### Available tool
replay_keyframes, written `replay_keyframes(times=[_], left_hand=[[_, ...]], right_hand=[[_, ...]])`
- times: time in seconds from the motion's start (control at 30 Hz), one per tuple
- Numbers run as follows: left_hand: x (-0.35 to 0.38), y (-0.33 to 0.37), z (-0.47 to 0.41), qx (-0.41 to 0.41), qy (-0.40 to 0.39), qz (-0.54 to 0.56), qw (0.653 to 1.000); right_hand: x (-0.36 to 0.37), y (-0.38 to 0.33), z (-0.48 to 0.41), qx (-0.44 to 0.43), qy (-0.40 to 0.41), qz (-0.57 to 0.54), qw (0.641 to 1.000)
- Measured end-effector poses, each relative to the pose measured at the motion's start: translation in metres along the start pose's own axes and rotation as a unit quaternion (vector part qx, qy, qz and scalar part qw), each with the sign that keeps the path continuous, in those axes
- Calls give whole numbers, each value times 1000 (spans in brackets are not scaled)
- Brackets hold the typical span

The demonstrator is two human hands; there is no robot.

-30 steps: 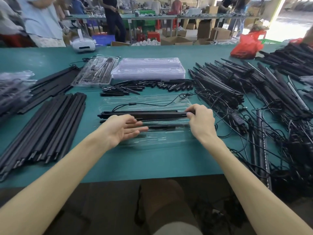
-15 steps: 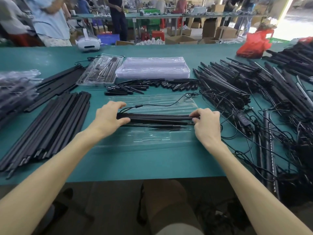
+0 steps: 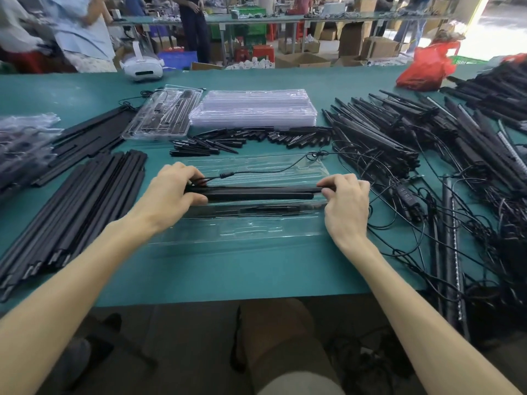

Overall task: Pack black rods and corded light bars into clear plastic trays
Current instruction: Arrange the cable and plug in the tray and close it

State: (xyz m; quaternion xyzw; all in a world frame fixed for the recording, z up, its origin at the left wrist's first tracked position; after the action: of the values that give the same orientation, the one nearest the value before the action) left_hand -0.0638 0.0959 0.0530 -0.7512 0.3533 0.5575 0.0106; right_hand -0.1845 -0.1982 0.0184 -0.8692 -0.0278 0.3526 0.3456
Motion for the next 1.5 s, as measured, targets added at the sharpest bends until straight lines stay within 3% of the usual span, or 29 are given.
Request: replay_keyframes(times=[0.2, 0.7, 0.9, 1.13, 1.3, 1.5], left_hand=[[9, -3, 11, -21, -71, 25, 997], [22, -15, 6, -96, -32, 111, 989], [24, -15, 5, -114, -77, 192, 972], [23, -15, 10, -64, -70, 151, 984], [4, -32, 14, -68, -30, 175, 982], [-25, -63, 22, -88, -35, 140, 986]], right_hand=[[3, 1, 1, -11, -32, 48, 998], [2, 1, 3, -18, -36, 45, 998], [1, 2, 4, -20, -32, 36, 999], [3, -1, 6, -48, -59, 81, 994], [1, -1, 7, -65, -59, 84, 993], [1, -2, 8, -64, -59, 83, 993]])
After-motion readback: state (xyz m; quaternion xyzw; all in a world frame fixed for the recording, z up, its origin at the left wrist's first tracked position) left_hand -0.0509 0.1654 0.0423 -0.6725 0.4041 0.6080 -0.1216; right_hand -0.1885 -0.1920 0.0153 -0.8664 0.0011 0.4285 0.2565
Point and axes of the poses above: each hand's wrist, its own z-axis away from the middle knuckle, its own x-axis out of the palm, y = z × x, the point moved 4 cm from there along -z, towards the middle knuckle, and after that the axes turned 6 degrees about y, right-handed, at the moved point
